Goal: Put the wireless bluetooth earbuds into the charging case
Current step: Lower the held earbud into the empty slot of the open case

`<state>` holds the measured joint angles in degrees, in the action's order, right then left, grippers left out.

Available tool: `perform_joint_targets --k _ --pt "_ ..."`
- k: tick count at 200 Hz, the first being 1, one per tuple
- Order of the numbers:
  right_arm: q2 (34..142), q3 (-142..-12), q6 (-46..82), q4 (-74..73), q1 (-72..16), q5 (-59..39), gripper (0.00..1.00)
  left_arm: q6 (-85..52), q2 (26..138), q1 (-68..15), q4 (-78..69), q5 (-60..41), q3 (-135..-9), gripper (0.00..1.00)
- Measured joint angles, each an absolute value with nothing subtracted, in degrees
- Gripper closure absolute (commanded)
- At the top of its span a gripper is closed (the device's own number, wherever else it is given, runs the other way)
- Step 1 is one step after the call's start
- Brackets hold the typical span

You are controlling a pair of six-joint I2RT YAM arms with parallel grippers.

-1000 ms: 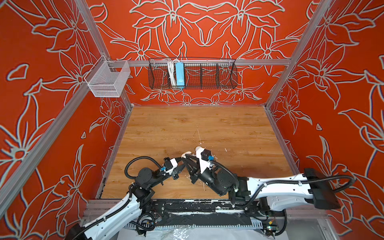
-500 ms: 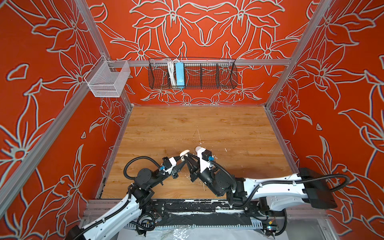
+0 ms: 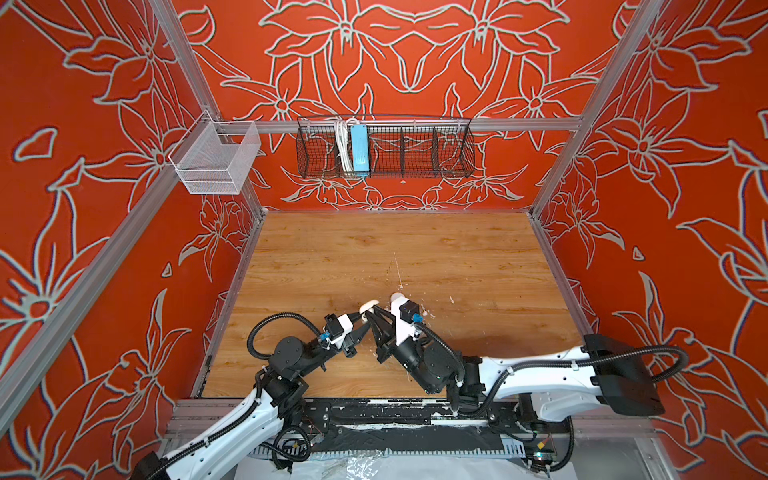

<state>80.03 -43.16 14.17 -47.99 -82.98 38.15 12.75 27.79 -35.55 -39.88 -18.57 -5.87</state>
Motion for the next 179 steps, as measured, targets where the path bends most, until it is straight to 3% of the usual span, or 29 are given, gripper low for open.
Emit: perform_joint_targets --k 179 --pt "83.3 -43.4 17.6 -53.0 -83.0 38.6 0.9 12.4 26.4 -35.6 -37.8 -17.3 -5.8 1.0"
